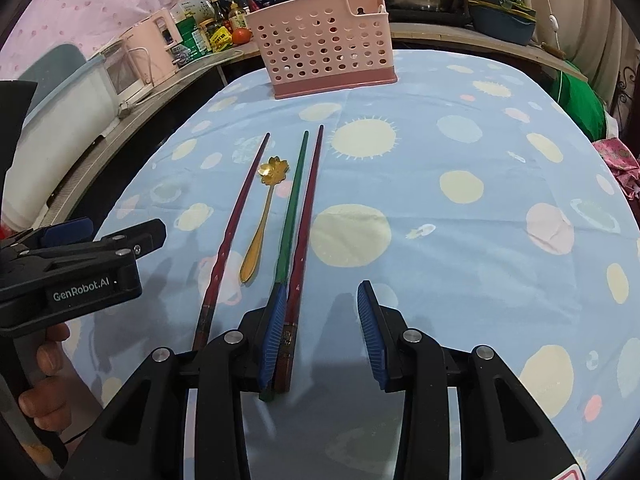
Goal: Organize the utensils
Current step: 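Withdraw both tools from the basket back to the remaining utensils, then grasp a dark red chopstick with the right tool while the left tool grasps another dark red chopstick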
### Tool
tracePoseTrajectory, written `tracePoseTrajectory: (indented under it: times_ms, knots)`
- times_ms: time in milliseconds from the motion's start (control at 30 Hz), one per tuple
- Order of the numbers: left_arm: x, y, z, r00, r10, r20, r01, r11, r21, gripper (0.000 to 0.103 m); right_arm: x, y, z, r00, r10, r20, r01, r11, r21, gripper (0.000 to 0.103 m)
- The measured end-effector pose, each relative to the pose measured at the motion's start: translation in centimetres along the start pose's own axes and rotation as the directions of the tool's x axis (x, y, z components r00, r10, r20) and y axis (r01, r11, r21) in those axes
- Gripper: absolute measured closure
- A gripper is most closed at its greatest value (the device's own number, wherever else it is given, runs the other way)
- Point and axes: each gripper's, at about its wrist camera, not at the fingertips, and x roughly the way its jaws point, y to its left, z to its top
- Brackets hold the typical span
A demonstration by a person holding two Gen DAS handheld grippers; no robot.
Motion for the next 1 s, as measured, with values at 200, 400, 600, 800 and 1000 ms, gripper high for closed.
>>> tracePoseTrajectory:
  times_ms: [200,400,600,800,1000]
  knots:
    - [-0.2,-0.3,-0.8,1.0,-0.017,-0.009,0.017,1.0,0.013,0.009,0.4,0.1,-0.2,1.0,-0.01,-0.008,0.01,1.0,-0.009,0.067]
    - [-0.3,-1.0,-1.3,0.999,-0.043,-0.017,0.044,0.998,0.036,0.009,0.5,0.5,-0.4,1.0,-0.028,0.002,0.028,0.999,-0.038,0.067]
    - [-0.6,-1.6,-1.6,0.998,-0.066,0.004,0.066,0.996,0.058,0.009,0.3,0.1,-0.5,0.999,-0.036,0.005,0.036,0.999,-0.024,0.07]
    - [-0.4,-2.1,-1.8,0.995,-0.097,-0.007,0.097,0.993,0.07,0.009,0.2,-0.3,-0.5,0.999,-0.041,0.007,0.041,0.999,-0.01,0.07]
    - [0.3,-2.4,-2.2,0.992,-0.12,-0.037,0.122,0.99,0.066,0.009,-0.1,-0.6,-0.8,0.999,-0.047,0.005,0.047,0.999,-0.006,0.071]
